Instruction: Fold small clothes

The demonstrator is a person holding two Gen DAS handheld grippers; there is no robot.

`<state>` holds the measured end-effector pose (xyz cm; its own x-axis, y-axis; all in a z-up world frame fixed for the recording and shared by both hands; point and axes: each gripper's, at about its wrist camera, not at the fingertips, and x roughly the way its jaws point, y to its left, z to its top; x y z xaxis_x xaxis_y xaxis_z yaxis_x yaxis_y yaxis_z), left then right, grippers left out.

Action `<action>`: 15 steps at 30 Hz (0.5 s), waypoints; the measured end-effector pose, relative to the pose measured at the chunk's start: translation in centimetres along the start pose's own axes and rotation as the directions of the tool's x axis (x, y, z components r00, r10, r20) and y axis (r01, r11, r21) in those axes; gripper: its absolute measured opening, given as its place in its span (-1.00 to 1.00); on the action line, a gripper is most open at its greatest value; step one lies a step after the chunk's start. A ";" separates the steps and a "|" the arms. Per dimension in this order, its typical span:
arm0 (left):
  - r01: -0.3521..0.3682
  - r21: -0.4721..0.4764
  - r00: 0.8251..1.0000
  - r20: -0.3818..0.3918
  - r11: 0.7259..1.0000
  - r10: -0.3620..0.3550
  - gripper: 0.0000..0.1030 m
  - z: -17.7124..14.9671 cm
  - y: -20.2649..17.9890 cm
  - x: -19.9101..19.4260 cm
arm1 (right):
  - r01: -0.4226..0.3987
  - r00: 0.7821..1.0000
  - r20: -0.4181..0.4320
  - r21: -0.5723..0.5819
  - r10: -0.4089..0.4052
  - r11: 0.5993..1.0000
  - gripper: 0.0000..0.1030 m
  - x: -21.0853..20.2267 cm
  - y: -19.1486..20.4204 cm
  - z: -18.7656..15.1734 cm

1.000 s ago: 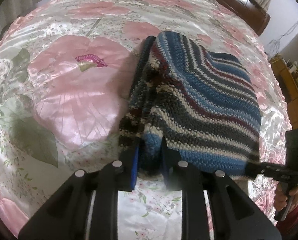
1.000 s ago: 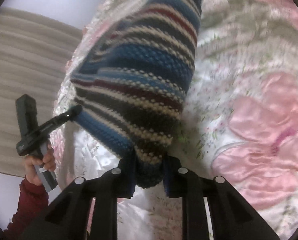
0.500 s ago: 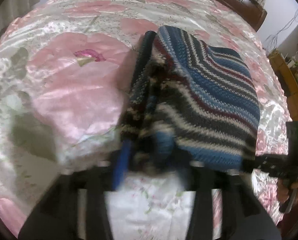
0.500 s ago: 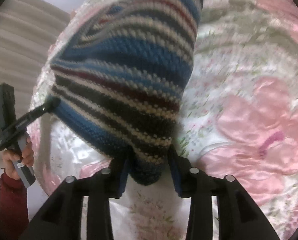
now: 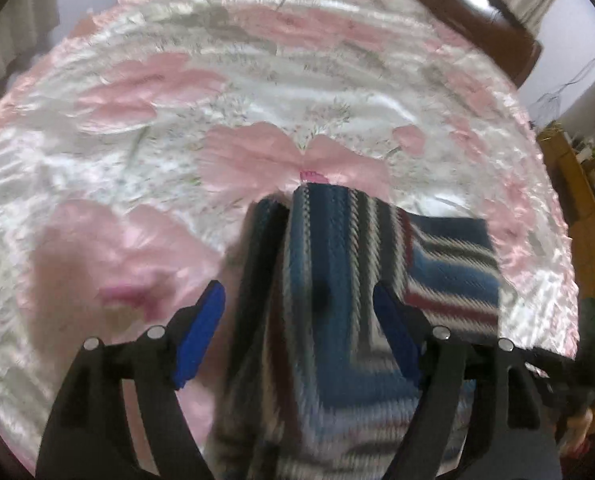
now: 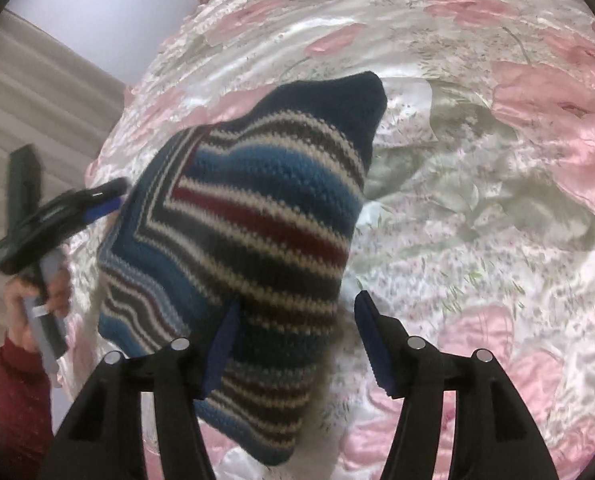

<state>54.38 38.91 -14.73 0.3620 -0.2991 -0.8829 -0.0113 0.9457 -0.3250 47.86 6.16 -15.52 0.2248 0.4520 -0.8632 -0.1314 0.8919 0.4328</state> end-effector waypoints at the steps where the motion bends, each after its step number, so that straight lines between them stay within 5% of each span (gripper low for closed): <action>1: 0.004 -0.002 1.000 -0.011 1.000 -0.004 0.48 0.3 -0.2 0.9 | -0.007 1.000 0.004 -0.001 0.007 1.000 0.18 0.2 -0.1 0.2; 5: 0.005 0.012 1.000 -0.026 1.000 -0.005 0.29 1.0 -0.7 2.7 | -0.016 1.000 0.017 -0.026 0.017 1.000 0.24 0.6 -0.2 0.4; 7: 0.059 0.002 0.998 -0.031 0.998 -0.059 -0.42 1.0 -1.0 3.0 | -0.032 0.999 0.024 -0.027 0.033 0.999 0.24 0.8 -0.4 0.3; 9: 0.060 0.024 0.998 0.007 0.998 -0.060 -0.77 0.9 -1.7 2.2 | -0.034 0.999 0.029 -0.024 0.035 0.999 0.24 0.9 -0.6 0.3; 13: 0.103 0.016 0.983 0.150 0.995 -0.104 -0.79 0.4 -1.4 -1.6 | -0.034 0.998 0.043 -0.037 0.036 0.999 0.24 0.6 -0.3 -0.1; 15: 0.072 0.006 0.984 0.164 0.997 -0.072 -0.79 0.1 -0.4 -2.2 | -0.034 0.998 0.045 -0.046 0.036 0.998 0.25 0.6 -0.2 -0.1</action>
<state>53.71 39.22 -12.64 0.5099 -0.3410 -0.7897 0.0201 0.9225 -0.3854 47.88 6.24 -16.11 0.2635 0.4840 -0.8345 -0.1833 0.8744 0.4493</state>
